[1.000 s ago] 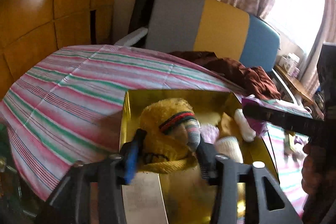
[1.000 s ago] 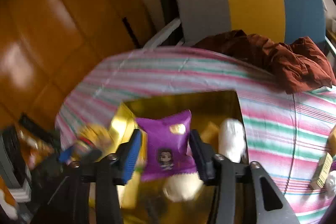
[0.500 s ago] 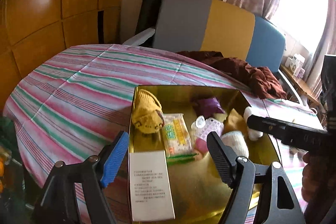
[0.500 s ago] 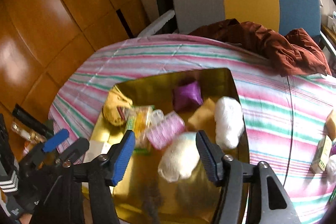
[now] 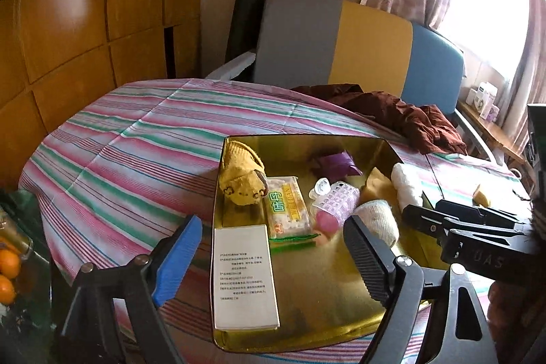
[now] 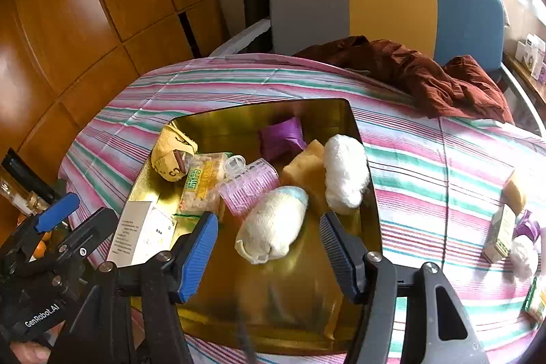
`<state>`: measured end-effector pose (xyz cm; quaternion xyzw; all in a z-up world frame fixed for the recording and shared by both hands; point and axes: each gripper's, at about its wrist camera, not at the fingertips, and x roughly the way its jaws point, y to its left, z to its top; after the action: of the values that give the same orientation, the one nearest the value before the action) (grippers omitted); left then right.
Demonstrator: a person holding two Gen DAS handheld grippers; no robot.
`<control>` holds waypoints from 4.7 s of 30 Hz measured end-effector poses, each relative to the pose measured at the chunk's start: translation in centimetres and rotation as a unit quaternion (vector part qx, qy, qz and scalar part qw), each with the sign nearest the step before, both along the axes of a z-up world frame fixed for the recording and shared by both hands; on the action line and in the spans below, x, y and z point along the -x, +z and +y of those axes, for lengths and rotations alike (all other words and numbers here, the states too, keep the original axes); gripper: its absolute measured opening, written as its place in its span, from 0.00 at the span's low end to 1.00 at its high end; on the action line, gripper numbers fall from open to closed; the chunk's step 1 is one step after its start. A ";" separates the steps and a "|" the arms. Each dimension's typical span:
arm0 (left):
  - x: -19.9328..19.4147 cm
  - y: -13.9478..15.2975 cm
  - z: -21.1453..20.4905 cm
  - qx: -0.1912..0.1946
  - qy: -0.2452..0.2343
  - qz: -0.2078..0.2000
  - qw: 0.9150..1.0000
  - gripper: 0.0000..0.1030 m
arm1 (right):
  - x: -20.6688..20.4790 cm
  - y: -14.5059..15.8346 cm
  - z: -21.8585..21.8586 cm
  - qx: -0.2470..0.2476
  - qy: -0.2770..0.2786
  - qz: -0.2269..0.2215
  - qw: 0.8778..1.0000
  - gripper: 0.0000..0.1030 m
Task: Organize objects
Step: 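Open both tools to drop the knitted toy and purple packet into the tray, then move both open tools back toward the remaining items on the cloth, then grasp the green-white medicine box with the left tool while the right tool grasps the clear plastic bundle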
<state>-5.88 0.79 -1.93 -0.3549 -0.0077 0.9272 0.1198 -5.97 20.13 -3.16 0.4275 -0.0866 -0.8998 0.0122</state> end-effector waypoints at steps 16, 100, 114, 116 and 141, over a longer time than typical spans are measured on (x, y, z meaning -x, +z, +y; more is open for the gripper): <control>-1.3 -0.2 1.6 0.011 -0.022 -0.006 1.000 0.84 | -2.1 0.0 0.6 -0.021 -0.015 0.005 1.000 0.62; -3.7 -4.2 34.4 0.094 -0.345 -0.051 0.933 0.84 | -15.6 -3.9 38.0 0.240 -0.455 0.033 0.857 0.64; -1.4 -6.5 41.6 0.096 -0.359 -0.056 0.927 0.84 | -13.7 -4.7 37.5 0.228 -0.422 -0.006 0.878 0.64; -0.8 -7.2 42.8 0.105 -0.361 -0.062 0.925 0.83 | -13.4 -4.8 37.5 0.225 -0.418 -0.010 0.880 0.65; -1.2 -9.7 38.1 0.090 -0.313 -0.088 0.941 0.29 | -7.1 -8.4 32.0 0.055 -0.274 -0.189 0.941 0.60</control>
<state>-4.69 38.86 -11.64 -0.4290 0.1767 0.8047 0.3704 1.16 52.15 -11.55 0.5484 -0.2506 -0.7646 -0.2277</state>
